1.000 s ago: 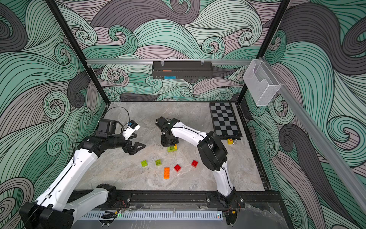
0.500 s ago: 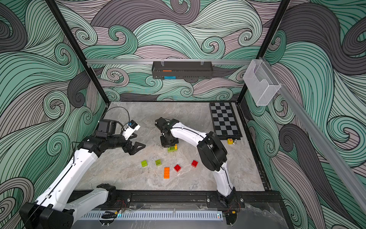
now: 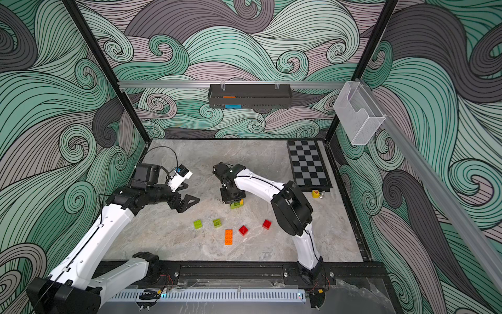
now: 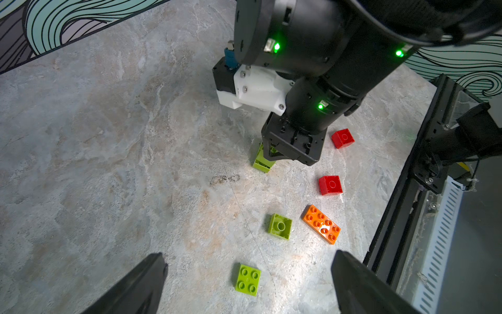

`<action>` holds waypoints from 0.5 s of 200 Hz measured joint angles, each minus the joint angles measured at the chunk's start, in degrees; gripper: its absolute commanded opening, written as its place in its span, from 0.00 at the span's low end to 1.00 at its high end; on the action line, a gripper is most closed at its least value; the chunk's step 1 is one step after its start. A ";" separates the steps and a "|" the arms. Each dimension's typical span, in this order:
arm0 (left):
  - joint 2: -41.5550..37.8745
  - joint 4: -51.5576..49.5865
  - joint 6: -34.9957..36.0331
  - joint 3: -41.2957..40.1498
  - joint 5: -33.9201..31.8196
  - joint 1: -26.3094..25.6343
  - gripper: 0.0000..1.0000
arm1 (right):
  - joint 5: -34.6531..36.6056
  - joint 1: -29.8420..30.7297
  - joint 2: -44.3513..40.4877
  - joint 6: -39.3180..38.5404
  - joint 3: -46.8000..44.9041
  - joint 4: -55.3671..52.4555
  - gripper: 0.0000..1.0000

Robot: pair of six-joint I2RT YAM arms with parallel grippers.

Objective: Assemble a giraffe with lego
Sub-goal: Assemble the lego brick with the lego brick.

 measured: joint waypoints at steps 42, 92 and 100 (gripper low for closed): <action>0.00 0.04 0.00 0.00 0.00 0.00 0.99 | 0.15 0.33 0.09 0.37 0.11 -0.02 0.00; 0.00 0.11 0.00 -0.04 0.00 0.00 0.99 | -0.04 1.55 2.01 -4.28 2.56 -0.68 0.00; 0.00 0.13 0.00 -0.04 0.00 0.00 0.99 | -0.31 1.57 2.01 -5.03 2.56 -0.70 0.00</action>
